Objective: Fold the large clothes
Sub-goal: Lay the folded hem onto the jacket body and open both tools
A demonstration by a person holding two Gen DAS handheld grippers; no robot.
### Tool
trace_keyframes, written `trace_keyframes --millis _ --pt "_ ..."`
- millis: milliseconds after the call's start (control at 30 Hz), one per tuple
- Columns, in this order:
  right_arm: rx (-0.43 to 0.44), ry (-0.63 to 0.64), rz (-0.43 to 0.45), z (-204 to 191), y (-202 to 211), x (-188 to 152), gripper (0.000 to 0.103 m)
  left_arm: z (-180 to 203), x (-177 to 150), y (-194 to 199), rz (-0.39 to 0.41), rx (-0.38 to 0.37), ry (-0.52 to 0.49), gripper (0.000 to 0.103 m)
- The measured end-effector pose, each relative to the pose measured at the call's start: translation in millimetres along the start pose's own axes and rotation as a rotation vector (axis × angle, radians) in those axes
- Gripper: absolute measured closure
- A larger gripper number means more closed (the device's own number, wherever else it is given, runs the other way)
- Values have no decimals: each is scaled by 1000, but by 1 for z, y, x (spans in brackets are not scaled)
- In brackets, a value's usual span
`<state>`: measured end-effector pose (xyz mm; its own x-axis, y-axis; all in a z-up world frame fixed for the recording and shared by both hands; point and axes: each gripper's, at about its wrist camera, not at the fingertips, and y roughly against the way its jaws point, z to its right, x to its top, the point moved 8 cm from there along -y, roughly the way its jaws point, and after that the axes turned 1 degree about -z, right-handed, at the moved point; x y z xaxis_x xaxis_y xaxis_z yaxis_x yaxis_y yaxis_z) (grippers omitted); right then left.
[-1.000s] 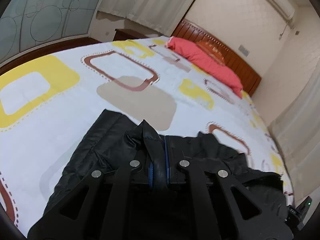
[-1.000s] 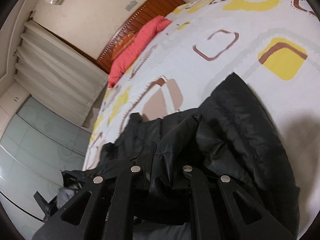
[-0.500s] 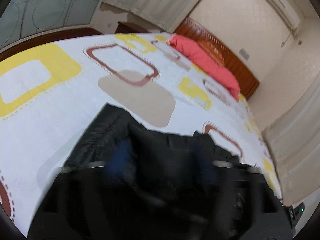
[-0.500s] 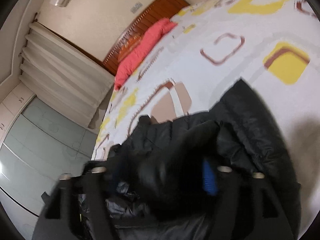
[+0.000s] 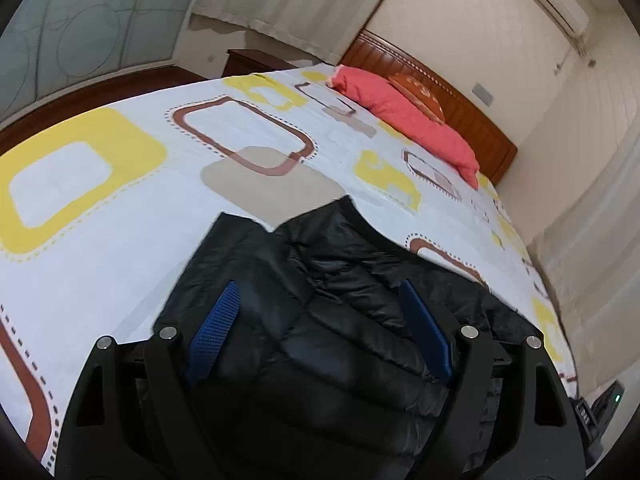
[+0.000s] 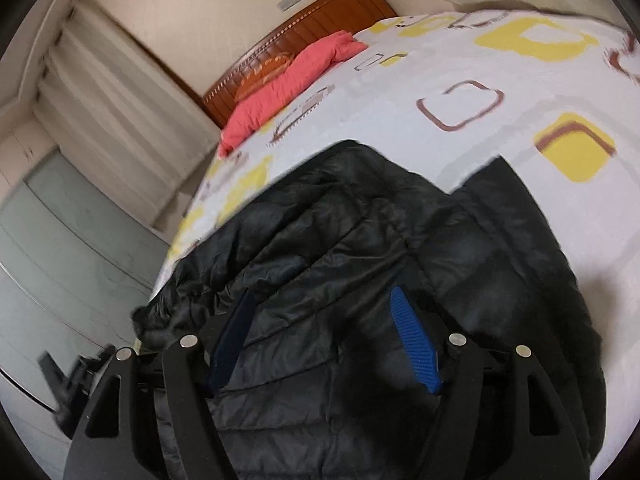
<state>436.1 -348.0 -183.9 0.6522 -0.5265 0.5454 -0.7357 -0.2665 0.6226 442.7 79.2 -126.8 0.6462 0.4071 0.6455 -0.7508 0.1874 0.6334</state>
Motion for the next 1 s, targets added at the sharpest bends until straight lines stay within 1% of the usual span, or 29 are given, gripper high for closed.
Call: trace_keyframes --millis 33,200,267,367,467,533,600,633,667,700,767,800,833,867,933,1000 --pt "-19 26 -4 -5 -6 2 37 4 0 -3 -5 1 -12 22" --pt "-69 126 -39 -31 -40 10 38 26 1 -33 -31 22 -73 21" --pt "-101 165 -48 -37 -57 14 38 30 -1 -50 -50 49 -86 21" --pt "-152 197 -68 -34 -78 14 38 27 -7 -74 -88 100 -106 22" --pt "-206 211 -118 -19 -102 4 39 25 -18 -98 -132 156 -171 21" --pt "-226 228 -110 -18 -105 2 38 27 -21 -105 -137 185 -198 21" --pt "-224 227 -107 -19 -102 2 39 28 -18 -102 -137 192 -207 21" --pt "-215 216 -104 -18 -97 5 39 28 -16 -98 -137 184 -203 22" --pt "-208 205 -98 -19 -91 6 39 29 -13 -89 -131 154 -185 22" --pt "-189 185 -78 -18 -79 11 39 28 -10 -76 -115 117 -153 22" --pt "-168 167 -34 -17 -62 18 39 24 -3 -59 -73 81 -104 22" --pt "-175 165 -16 -14 -54 21 39 20 0 -52 -52 74 -84 22" --pt "-185 160 -11 -10 -51 21 39 12 1 -48 -41 78 -59 22" --pt "-199 153 -15 -4 -50 21 39 8 1 -50 -47 82 -49 22" --pt "-222 138 -46 13 -59 15 39 -5 -7 -66 -94 107 -36 22" --pt "-223 149 -52 18 -67 11 39 -7 -13 -78 -123 128 -47 22"
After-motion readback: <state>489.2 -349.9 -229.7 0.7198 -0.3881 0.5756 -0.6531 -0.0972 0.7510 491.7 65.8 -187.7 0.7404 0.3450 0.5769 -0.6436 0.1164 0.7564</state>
